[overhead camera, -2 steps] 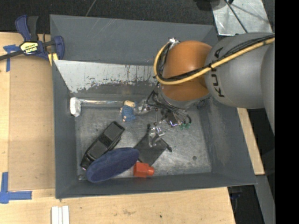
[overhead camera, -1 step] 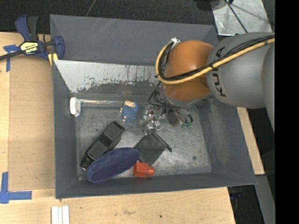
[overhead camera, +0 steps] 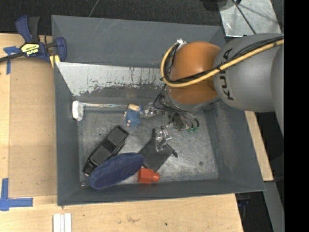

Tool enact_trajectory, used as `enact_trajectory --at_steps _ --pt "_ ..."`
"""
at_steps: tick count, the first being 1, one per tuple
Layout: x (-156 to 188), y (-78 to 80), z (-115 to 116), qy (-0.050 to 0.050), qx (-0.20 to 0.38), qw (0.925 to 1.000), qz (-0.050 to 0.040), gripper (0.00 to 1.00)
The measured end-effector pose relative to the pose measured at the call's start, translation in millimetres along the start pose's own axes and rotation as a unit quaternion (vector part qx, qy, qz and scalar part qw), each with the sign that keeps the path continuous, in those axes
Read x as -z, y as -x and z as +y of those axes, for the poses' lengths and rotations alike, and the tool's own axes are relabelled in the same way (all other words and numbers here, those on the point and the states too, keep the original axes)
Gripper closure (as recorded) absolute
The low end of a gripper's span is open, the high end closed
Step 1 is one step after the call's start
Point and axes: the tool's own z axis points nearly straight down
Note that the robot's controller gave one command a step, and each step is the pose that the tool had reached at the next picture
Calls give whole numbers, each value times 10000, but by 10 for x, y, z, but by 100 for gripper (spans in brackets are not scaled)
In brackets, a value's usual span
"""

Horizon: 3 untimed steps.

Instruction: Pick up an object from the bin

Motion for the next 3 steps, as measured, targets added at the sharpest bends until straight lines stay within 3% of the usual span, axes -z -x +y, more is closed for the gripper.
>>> enact_trajectory --at_steps 1,2,3 --pt "-531 9 -47 2 -543 9985 -22 0" --pt "-479 63 -52 -10 -534 9985 -122 100" --pt "-488 156 -72 -17 399 9992 -74 100"
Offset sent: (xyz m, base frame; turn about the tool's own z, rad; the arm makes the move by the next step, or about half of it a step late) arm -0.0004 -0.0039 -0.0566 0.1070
